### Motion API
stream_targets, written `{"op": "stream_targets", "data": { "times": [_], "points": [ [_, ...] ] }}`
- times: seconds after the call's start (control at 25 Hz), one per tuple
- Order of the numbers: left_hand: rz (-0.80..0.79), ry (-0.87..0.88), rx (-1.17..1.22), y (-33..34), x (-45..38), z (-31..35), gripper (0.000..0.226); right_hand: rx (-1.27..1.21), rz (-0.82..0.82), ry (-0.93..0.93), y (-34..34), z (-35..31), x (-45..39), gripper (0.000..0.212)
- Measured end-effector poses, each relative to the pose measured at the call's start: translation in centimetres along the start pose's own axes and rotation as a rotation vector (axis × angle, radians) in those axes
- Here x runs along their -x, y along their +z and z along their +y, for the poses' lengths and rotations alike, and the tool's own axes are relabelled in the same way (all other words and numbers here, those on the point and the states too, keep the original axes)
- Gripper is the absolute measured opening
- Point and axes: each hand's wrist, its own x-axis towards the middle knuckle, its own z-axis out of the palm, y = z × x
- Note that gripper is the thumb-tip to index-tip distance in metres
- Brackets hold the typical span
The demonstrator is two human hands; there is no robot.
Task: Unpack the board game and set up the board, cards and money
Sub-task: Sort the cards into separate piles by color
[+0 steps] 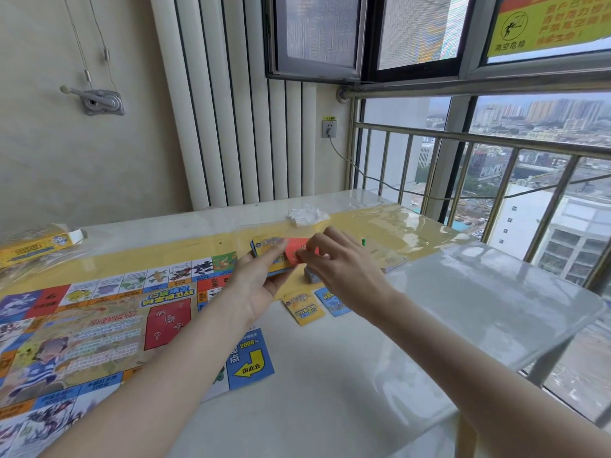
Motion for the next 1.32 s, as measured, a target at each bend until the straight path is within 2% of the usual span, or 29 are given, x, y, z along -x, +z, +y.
{"op": "stream_targets", "data": {
  "times": [0.16,0.28,0.36,0.44,0.52,0.6,0.68,0.76,0.96,1.08,1.2,1.24,1.32],
  "points": [
    [0.082,0.033,-0.094,-0.8,-0.2,0.2,0.032,0.019,0.042,-0.131,-0.1,-0.2,0.4,0.017],
    [0.185,0.052,-0.097,-1.3,-0.5,0.9,0.016,-0.067,-0.001,-0.124,-0.4,-0.5,0.3,0.019],
    [0.192,0.119,-0.137,-1.8,-0.6,1.5,0.012,-0.254,0.031,0.103,-0.9,-0.7,-0.3,0.022],
    [0.137,0.190,-0.267,-1.9,-0.4,1.8,0.011,-0.585,0.084,0.540,-1.9,-0.1,-1.7,0.021],
    [0.047,0.209,-0.414,-1.7,0.2,2.0,0.012,-0.928,-0.026,0.880,-2.6,0.8,-2.7,0.021],
    [-0.067,0.196,-0.521,-1.1,0.8,2.1,0.012,-1.073,-0.233,0.978,-2.6,1.7,-2.8,0.026],
    [-0.145,0.184,-0.559,-0.6,1.1,2.1,0.011,-1.050,-0.403,0.977,-2.5,1.6,-2.6,0.028],
    [-0.181,0.175,-0.552,-0.4,1.2,2.0,0.008,-1.050,-0.472,0.994,-2.2,1.2,-2.2,0.027],
    [-0.165,0.181,-0.502,0.9,1.0,0.8,0.007,-1.066,-0.439,1.055,-2.7,1.2,-1.5,0.025],
    [-0.163,0.182,-0.565,1.9,0.7,-0.1,0.010,-0.944,-0.478,0.966,-3.2,1.7,-1.0,0.026],
    [-0.099,0.205,-0.596,2.3,0.1,-0.2,0.013,-1.000,-0.446,0.948,-3.7,2.2,-0.5,0.030],
    [-0.050,0.216,-0.593,2.4,-0.2,-0.1,0.014,-0.946,-0.462,0.886,-3.7,2.5,-0.4,0.034],
    [0.033,0.215,-0.563,2.6,-0.7,0.0,0.015,-0.642,-0.586,0.658,-3.6,2.7,-0.2,0.043]
  ]
}}
